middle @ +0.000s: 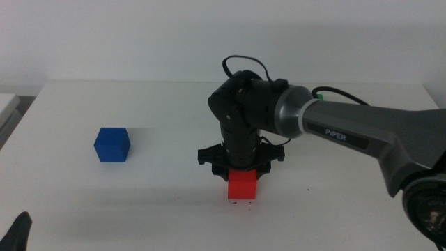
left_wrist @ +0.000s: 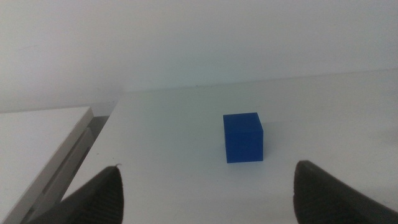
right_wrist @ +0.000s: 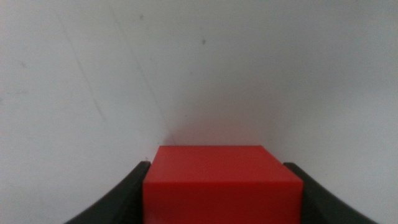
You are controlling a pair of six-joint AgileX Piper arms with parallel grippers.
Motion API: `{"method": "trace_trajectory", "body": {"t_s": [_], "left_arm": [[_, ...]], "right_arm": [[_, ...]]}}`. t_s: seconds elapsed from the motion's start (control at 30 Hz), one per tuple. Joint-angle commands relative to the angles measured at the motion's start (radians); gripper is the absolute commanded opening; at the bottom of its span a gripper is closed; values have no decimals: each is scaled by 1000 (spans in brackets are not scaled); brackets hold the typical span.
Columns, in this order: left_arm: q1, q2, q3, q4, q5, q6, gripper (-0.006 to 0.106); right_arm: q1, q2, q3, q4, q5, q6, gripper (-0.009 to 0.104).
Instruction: Stack red cubes first, then green, then blue cubes in a specific spot.
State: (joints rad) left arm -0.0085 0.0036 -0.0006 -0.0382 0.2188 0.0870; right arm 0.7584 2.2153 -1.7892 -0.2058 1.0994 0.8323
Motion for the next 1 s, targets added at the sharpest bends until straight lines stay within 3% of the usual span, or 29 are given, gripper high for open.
{"method": "trace_trajectory", "body": {"t_s": [0.0, 0.17, 0.27, 0.33, 0.37, 0.47, 0.6, 0.73, 0.87, 0.97], "left_arm": [[-1, -4, 1, -2, -14, -7, 94], [-1, -4, 1, -2, -14, -5, 94], [-1, -4, 1, -2, -14, -5, 94], [-1, -4, 1, -2, -14, -5, 94], [-1, -4, 1, -2, -14, -5, 94], [-1, -4, 1, -2, -14, -5, 94], [-1, -4, 1, -2, -14, -5, 94], [-1, -4, 1, -2, -14, -5, 94], [-1, -4, 1, -2, -14, -5, 94], [-1, -4, 1, -2, -14, -5, 94]], "right_arm": [[1, 8, 5, -6, 6, 8, -1], [1, 14, 5, -24, 9, 28, 0], [1, 14, 5, -27, 18, 28, 11], [1, 14, 5, -27, 26, 23, 30], [1, 14, 5, -27, 29, 23, 57], [1, 7, 2, -1, 31, -20, 94], [-11, -63, 2, 42, 29, -91, 92], [-63, -182, 2, -14, 35, -175, 92], [-226, -251, -21, -11, 31, -378, 92], [-338, -216, -75, 56, 29, -486, 92]]}}
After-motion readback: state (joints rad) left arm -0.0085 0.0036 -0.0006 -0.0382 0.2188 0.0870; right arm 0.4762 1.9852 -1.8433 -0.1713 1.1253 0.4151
